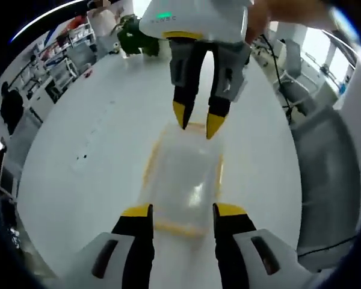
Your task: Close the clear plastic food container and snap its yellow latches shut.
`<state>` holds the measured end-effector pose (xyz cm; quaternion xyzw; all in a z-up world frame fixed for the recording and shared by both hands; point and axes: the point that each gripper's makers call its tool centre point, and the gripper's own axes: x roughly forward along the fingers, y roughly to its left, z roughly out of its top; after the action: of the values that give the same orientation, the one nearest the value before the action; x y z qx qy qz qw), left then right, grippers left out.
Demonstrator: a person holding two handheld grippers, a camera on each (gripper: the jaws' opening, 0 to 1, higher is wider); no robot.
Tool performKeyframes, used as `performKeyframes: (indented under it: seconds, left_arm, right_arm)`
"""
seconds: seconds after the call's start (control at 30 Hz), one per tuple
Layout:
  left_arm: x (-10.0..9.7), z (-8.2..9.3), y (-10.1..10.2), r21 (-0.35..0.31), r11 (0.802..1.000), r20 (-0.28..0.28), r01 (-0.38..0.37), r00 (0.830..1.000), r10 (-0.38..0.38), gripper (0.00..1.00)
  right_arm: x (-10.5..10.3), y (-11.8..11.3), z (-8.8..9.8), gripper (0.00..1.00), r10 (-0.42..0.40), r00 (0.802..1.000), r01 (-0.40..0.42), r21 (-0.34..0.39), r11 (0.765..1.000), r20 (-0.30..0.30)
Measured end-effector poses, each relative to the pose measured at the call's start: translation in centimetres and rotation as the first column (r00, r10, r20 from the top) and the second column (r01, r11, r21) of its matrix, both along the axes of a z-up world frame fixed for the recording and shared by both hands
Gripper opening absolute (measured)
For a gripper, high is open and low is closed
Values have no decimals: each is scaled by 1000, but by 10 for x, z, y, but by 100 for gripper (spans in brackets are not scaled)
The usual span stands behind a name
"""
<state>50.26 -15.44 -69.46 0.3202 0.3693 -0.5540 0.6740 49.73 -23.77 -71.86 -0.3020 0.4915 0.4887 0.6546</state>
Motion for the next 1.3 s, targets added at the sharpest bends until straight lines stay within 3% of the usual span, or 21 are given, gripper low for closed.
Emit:
performKeyframes:
  seconds: [0.33,0.43,0.63,0.83,1.13,1.3]
  left_arm:
    - [3,5,-17,-51,996,47,72,996,-70,34]
    - [-1,4,-22,-77,995,10,63,998,-63,35]
    - [-3,-1,-25,-64,992,42,113,993,-110,36]
    - [4,0,-28,-74,991,86,108,991,-102,34]
    - [2,-3,-34,-87,990,77,108,992,-101,32]
    - [6,-5,-34,-77,991,112,108,989,-99,32]
  right_arm:
    - [1,15,-2,21,103,994,-104,23,994,24]
    - [-2,20,-3,24,141,990,-141,36,989,17]
    - [4,28,1,22,152,988,-154,60,986,35]
    - [7,39,3,20,164,985,-168,84,982,45]
    - [8,46,0,21,177,983,-180,91,979,44]
    - [11,46,0,21,170,984,-173,95,980,47]
